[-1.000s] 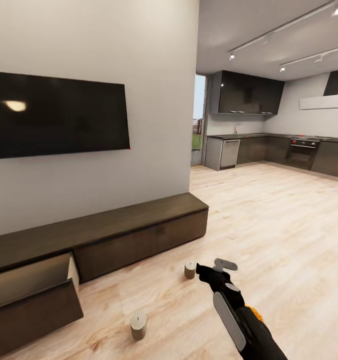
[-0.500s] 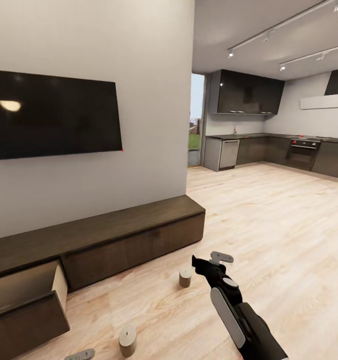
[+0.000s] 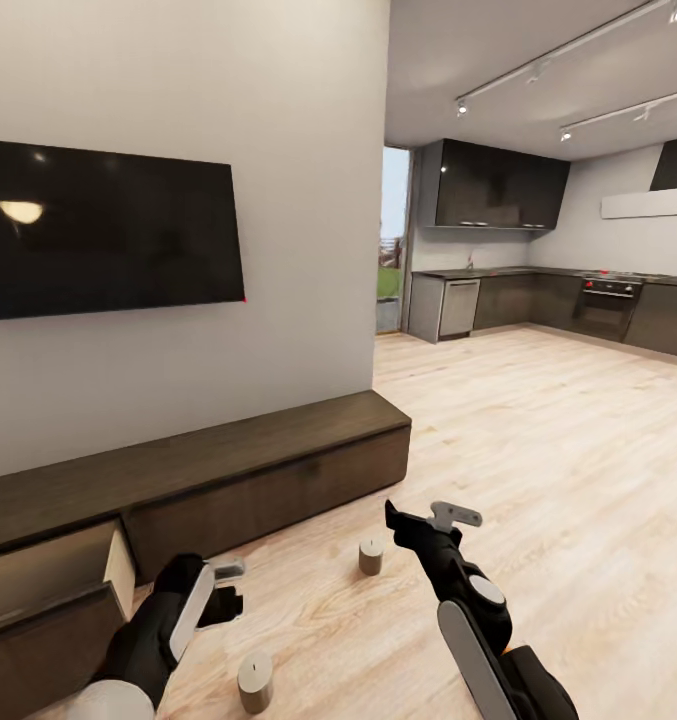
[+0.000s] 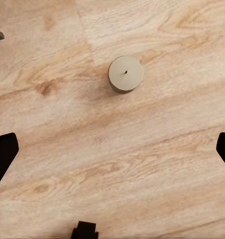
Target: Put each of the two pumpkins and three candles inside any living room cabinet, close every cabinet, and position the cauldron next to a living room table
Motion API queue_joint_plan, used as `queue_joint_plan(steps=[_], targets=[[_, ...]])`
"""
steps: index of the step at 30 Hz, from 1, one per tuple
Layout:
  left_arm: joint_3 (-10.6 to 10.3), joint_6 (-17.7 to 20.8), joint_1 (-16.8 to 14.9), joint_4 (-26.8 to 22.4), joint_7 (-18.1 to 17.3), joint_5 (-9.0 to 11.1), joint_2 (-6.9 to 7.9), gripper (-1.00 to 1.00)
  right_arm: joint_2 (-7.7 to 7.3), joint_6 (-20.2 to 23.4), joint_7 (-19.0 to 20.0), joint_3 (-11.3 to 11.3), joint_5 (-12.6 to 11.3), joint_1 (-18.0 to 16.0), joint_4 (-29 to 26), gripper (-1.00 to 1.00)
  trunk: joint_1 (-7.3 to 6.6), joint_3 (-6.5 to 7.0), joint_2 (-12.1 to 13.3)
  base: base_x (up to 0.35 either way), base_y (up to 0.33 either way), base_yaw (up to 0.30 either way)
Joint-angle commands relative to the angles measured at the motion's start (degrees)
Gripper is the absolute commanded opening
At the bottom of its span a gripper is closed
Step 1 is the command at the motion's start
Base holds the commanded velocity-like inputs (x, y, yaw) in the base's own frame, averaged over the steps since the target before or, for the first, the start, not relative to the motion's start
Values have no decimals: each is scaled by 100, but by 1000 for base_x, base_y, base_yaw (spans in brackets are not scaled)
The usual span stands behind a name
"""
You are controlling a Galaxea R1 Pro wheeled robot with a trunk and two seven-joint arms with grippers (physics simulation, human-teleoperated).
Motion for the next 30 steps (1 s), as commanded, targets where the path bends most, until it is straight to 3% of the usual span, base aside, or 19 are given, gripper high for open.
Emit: queue_joint_plan(steps=[1, 6, 9, 17, 23, 27, 30], targets=[[16, 29, -380, 479, 119, 59, -31, 100, -5, 15, -46, 8, -47, 5, -25, 100, -1, -7, -3, 0, 0, 0], [17, 40, -1401, 1684, 186, 62, -75, 100, -8, 16, -44, 8, -57, 14, -55, 100, -1, -7, -3, 0, 0, 0], [37, 27, -1672, 1923, 187, 76, -83, 100, -9, 16, -44, 8, -74, 15, -109, 100, -1, -7, -3, 0, 0, 0], [48, -5, -1742, 1977, 195, 80, -81, 100, -25, 16, -39, -3, -75, 23, -160, 100, -1, -7, -3, 0, 0, 0], [28, -55, -1745, 1978, 205, 62, -80, 100, 19, 22, -21, -198, -158, -29, -160, 100, 131, -115, -244, 0, 0, 0], [28, -92, -1744, 1988, 206, 53, -78, 100, -3, 16, -14, -423, -748, -61, -151, 100, 219, -186, -404, 0, 0, 0], [32, -236, -1745, 2020, 202, 43, -58, 100, -33, 27, -15, -280, -1047, -69, -157, 100, 285, -240, -525, 0, 0, 0]])
